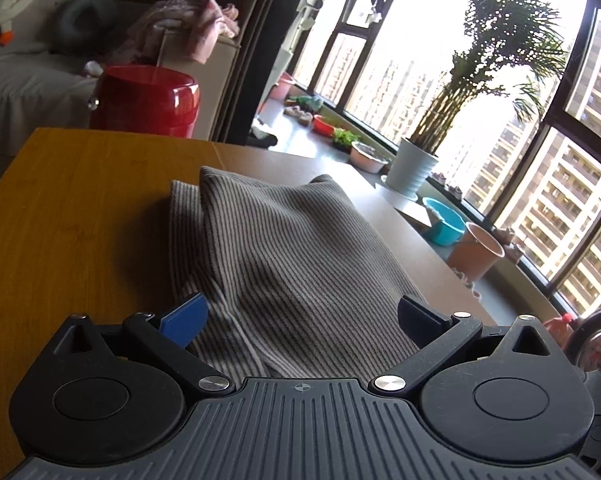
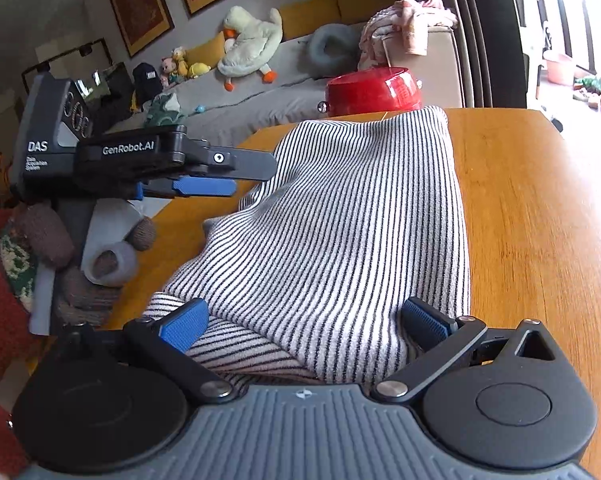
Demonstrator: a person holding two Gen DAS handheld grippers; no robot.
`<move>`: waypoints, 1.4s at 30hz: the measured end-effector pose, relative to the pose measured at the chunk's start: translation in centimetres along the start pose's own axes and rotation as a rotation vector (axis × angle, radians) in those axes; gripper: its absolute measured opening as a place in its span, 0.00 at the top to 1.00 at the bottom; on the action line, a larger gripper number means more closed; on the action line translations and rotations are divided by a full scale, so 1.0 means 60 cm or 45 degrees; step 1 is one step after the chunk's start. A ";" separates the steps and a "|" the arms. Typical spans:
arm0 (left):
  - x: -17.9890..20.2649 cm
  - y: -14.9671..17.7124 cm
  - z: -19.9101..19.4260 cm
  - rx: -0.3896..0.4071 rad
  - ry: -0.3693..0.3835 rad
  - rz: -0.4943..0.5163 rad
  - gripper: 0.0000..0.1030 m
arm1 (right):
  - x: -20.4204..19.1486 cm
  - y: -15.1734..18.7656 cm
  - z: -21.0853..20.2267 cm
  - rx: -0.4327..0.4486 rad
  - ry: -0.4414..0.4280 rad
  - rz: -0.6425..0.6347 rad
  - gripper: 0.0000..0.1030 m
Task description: Fold clothes
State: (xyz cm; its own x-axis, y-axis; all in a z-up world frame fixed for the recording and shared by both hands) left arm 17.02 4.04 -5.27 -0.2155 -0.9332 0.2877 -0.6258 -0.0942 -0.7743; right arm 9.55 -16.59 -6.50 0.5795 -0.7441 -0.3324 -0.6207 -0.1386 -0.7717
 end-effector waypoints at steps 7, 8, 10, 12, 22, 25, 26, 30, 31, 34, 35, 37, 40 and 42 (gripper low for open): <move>0.012 0.013 -0.025 0.026 -0.099 0.046 0.00 | -0.022 0.005 0.008 -0.038 0.126 -0.087 0.00; 0.016 0.014 -0.027 0.028 -0.105 0.064 0.00 | -0.023 0.005 0.008 -0.040 0.131 -0.087 0.00; 0.025 0.017 -0.030 0.027 -0.091 0.082 0.00 | -0.024 0.005 0.007 -0.044 0.137 -0.085 0.00; 0.035 0.019 -0.033 0.025 -0.070 0.096 0.00 | -0.024 0.007 0.006 -0.045 0.145 -0.084 0.00; 0.057 0.056 -0.005 -0.072 -0.029 0.128 0.00 | -0.028 0.014 -0.003 -0.021 0.160 -0.096 0.00; 0.056 0.068 0.006 -0.099 -0.060 0.149 0.00 | -0.024 0.014 -0.017 -0.031 0.121 -0.133 0.00; 0.056 0.069 0.006 -0.099 -0.063 0.156 0.00 | -0.021 0.011 -0.026 -0.031 0.103 -0.128 0.00; 0.054 0.071 0.004 -0.102 -0.062 0.163 0.00 | 0.001 -0.012 -0.068 0.031 0.102 -0.085 0.00; 0.054 0.072 0.003 -0.102 -0.062 0.162 0.00 | 0.010 -0.020 -0.079 0.065 0.138 -0.079 0.00; 0.054 0.070 0.003 -0.101 -0.061 0.161 0.00 | 0.038 -0.034 -0.086 0.079 0.335 -0.111 0.00; 0.053 0.069 0.003 -0.102 -0.060 0.160 0.00 | 0.046 -0.030 -0.077 0.023 0.397 -0.137 0.00; 0.052 0.068 0.003 -0.102 -0.054 0.154 0.00 | 0.055 -0.015 -0.062 -0.055 0.468 -0.184 0.00; 0.048 0.068 0.003 -0.100 -0.046 0.142 0.00 | 0.055 0.003 -0.052 -0.050 0.499 -0.193 0.00; 0.048 0.069 0.004 -0.098 -0.046 0.146 0.00 | 0.058 0.005 -0.049 -0.052 0.484 -0.160 0.00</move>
Point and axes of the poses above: each gripper's, at about its wrist camera, not at the fingertips, and z roughly the way its jaws point, x to its right, y to its underside, the point moved 5 cm from there along z, roughly the way its jaws point, and after that the axes turned 6 degrees about -y, right-handed, at the moved point
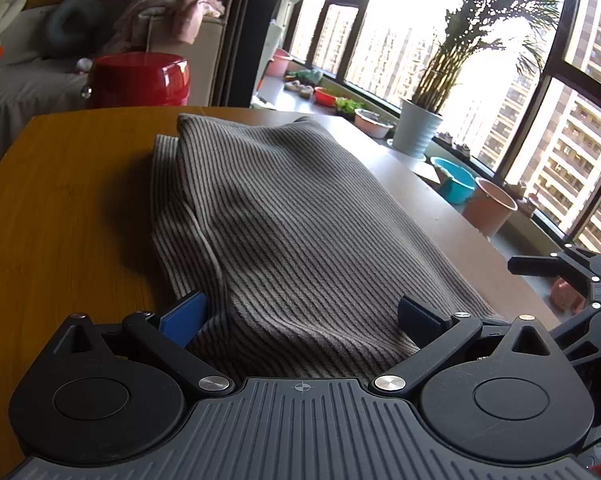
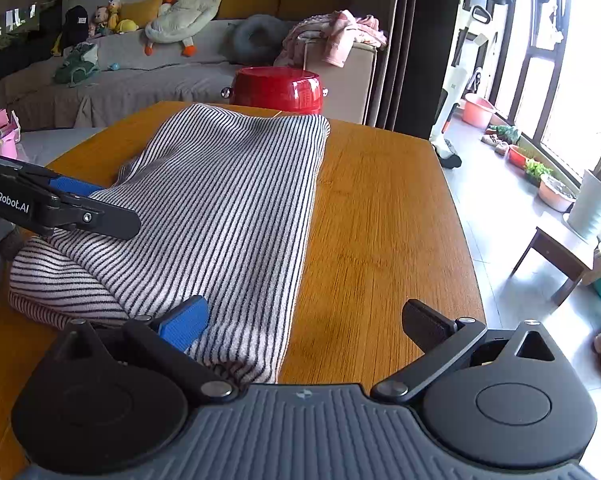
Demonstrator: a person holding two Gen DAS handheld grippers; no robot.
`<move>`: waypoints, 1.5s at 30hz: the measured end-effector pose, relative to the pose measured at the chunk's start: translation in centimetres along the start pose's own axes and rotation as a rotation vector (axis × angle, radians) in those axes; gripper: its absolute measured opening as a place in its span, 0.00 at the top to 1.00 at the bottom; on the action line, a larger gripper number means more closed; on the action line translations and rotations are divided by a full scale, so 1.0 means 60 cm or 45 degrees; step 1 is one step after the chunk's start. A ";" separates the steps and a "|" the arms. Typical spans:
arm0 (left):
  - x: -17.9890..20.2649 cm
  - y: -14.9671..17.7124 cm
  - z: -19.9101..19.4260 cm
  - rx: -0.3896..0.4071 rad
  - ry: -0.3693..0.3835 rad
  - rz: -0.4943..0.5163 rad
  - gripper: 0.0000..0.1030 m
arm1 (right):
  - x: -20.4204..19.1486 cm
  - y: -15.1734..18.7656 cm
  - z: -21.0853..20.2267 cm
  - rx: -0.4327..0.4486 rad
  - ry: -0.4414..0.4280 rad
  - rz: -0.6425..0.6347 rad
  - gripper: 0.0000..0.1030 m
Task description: Fold clothes
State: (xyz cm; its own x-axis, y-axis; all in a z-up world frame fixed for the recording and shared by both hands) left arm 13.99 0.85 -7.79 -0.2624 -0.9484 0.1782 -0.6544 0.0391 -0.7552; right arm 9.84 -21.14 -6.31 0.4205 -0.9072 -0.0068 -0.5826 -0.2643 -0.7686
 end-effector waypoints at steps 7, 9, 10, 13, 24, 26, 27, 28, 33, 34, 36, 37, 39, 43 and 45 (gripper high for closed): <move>-0.004 0.006 -0.003 0.020 0.020 0.006 0.00 | 0.026 0.018 0.012 -0.017 -0.145 0.203 0.00; -0.008 0.004 -0.007 0.021 0.019 -0.008 0.00 | 0.025 0.012 0.009 -0.009 -0.165 0.198 0.00; -0.011 0.003 -0.009 0.021 0.018 -0.016 0.00 | 0.021 0.006 0.003 0.010 -0.176 0.177 0.00; -0.031 -0.009 -0.027 0.053 0.013 -0.057 0.00 | -0.021 -0.018 -0.040 0.135 -0.240 -0.062 0.00; -0.077 -0.007 -0.107 0.104 -0.092 0.020 0.00 | -0.237 0.017 -0.023 0.070 -0.379 -0.862 0.09; -0.069 -0.002 -0.118 0.112 -0.096 0.056 0.00 | -0.214 0.001 -0.007 0.025 -0.417 -0.703 0.12; -0.063 0.000 -0.123 0.116 -0.091 0.088 0.00 | -0.203 -0.008 0.001 0.002 -0.435 -0.622 0.12; -0.055 0.002 -0.128 0.119 -0.083 0.128 0.00 | -0.188 -0.016 0.008 -0.018 -0.466 -0.525 0.12; -0.003 0.025 -0.138 0.115 -0.039 0.420 0.00 | -0.099 -0.050 0.020 -0.079 -0.712 0.079 0.14; 0.007 0.032 -0.134 0.107 -0.036 0.473 0.00 | -0.091 -0.050 0.021 -0.083 -0.736 0.123 0.14; 0.026 0.046 -0.121 0.094 -0.037 0.579 0.00 | -0.077 -0.049 0.022 -0.090 -0.778 0.199 0.14; 0.034 0.051 -0.111 0.092 -0.049 0.625 0.00 | -0.074 -0.048 0.022 -0.089 -0.782 0.206 0.14; 0.044 0.056 -0.091 0.095 -0.070 0.688 0.00 | -0.074 -0.048 0.021 -0.090 -0.779 0.200 0.13; 0.056 0.055 -0.053 0.108 -0.077 0.767 0.00 | -0.073 -0.058 0.035 -0.092 -0.787 0.203 0.13; 0.060 0.052 -0.037 0.122 -0.086 0.799 0.00 | -0.071 -0.061 0.039 -0.089 -0.797 0.214 0.13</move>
Point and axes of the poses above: each gripper's, at about its wrist camera, not at the fingertips, and z roughly the way its jaws point, x to its right, y to its underside, the point moved 5 cm from there along z, roughly the way its jaws point, and after that the axes turned 6 degrees about -y, right-handed, at the moved point
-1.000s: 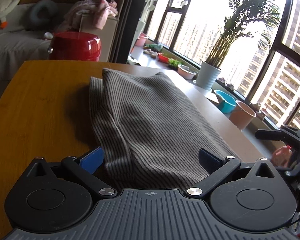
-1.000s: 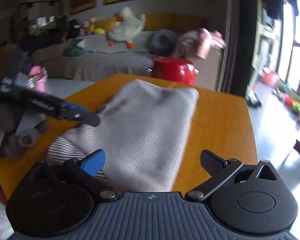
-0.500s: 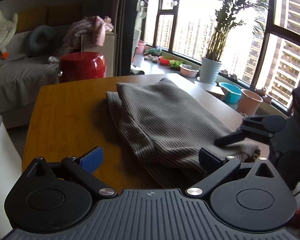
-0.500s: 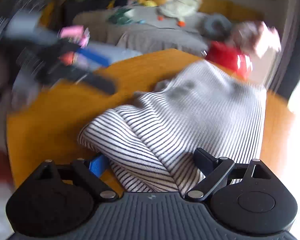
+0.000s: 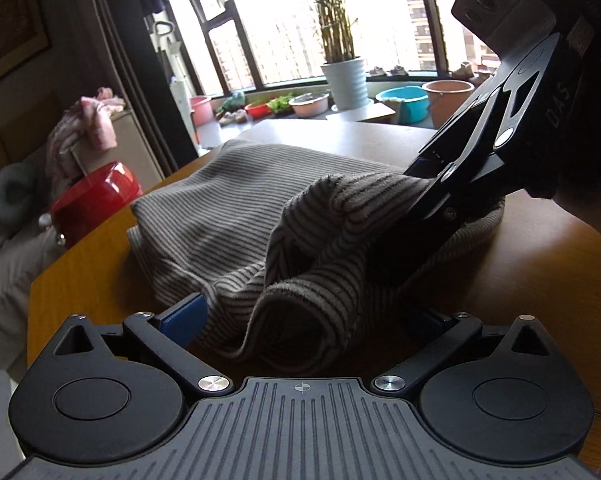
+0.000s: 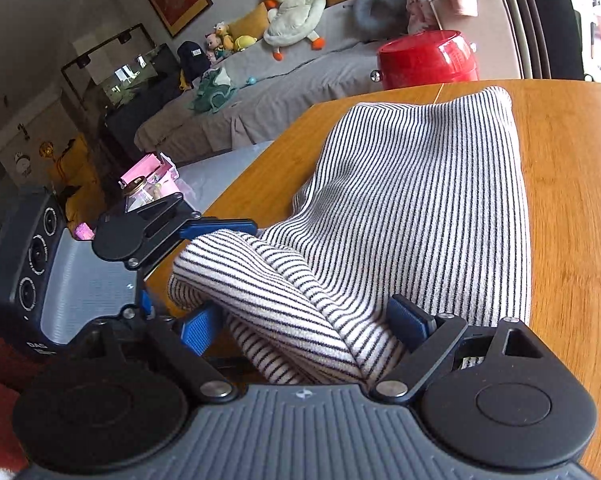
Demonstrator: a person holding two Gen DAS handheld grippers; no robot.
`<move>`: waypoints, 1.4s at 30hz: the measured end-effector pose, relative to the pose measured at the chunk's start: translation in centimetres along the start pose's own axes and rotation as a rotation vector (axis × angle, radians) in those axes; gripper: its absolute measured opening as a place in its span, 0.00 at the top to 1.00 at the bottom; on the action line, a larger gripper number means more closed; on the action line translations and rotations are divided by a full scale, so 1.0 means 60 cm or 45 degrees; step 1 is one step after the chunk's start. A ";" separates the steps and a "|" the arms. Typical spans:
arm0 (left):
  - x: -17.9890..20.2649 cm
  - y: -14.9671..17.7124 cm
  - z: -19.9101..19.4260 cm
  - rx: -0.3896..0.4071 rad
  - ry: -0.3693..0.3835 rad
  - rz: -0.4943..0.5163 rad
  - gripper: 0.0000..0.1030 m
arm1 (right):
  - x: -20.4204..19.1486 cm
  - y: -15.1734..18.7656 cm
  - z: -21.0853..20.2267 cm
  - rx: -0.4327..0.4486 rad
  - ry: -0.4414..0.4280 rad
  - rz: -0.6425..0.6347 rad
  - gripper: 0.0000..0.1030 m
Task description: Fold clothes
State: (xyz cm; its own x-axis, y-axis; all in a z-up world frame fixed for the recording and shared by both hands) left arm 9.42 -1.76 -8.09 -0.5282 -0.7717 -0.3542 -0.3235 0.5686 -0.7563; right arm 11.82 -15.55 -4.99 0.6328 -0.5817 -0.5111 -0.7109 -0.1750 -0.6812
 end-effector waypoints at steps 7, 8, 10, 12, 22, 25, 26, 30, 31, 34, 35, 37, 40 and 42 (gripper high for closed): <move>0.014 -0.011 0.020 0.073 0.001 0.073 0.01 | -0.005 -0.007 0.003 -0.006 0.032 -0.056 0.12; 0.016 -0.011 0.019 0.087 0.011 0.078 0.05 | -0.008 -0.008 0.002 -0.011 0.049 -0.074 0.12; 0.018 -0.011 0.015 0.102 0.053 0.058 0.14 | -0.020 -0.009 -0.008 -0.009 0.113 -0.149 0.12; 0.018 -0.011 0.014 0.110 0.091 0.031 0.19 | -0.038 -0.007 -0.031 0.012 0.205 -0.285 0.11; -0.061 -0.017 0.028 0.042 0.320 -0.460 0.23 | -0.087 0.052 -0.061 -0.039 0.575 -0.891 0.02; -0.066 -0.016 0.029 0.039 0.336 -0.473 0.23 | -0.086 0.060 -0.038 -0.031 0.672 -1.016 0.02; -0.067 -0.016 0.029 0.038 0.338 -0.475 0.23 | -0.084 0.057 -0.032 -0.017 0.696 -1.039 0.02; -0.077 -0.014 0.028 0.043 0.360 -0.532 0.23 | -0.065 0.042 -0.033 0.024 0.697 -0.977 0.06; -0.080 -0.014 0.027 0.045 0.365 -0.549 0.23 | -0.059 0.038 -0.034 0.033 0.692 -0.954 0.06; -0.092 -0.010 0.027 0.055 0.397 -0.613 0.23 | -0.047 0.032 -0.047 0.065 0.661 -0.890 0.06; -0.096 -0.009 0.029 0.054 0.410 -0.636 0.23 | -0.044 0.033 -0.055 0.075 0.653 -0.881 0.06; -0.103 -0.009 0.033 0.051 0.430 -0.671 0.23 | -0.039 0.041 -0.064 0.087 0.682 -0.911 0.06; -0.109 -0.010 0.039 0.046 0.453 -0.700 0.23 | -0.025 0.054 -0.061 0.083 0.788 -0.998 0.07; -0.109 -0.010 0.041 0.042 0.463 -0.708 0.23 | -0.019 0.054 -0.056 0.095 0.773 -0.992 0.14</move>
State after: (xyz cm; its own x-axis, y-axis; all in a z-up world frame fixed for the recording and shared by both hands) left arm 14.98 2.23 -6.66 -0.5223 -0.7993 0.2973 -0.6032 0.0999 -0.7913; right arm 7.78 -18.14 -4.86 0.6359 -0.6373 0.4353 -0.1286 -0.6436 -0.7545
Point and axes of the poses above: each gripper's, at about its wrist camera, not at the fingertips, and z roughly the way its jaws point, x to its right, y to its underside, the point moved 5 cm from there along z, roughly the way its jaws point, and after that the axes turned 6 degrees about -y, right-handed, at the moved point
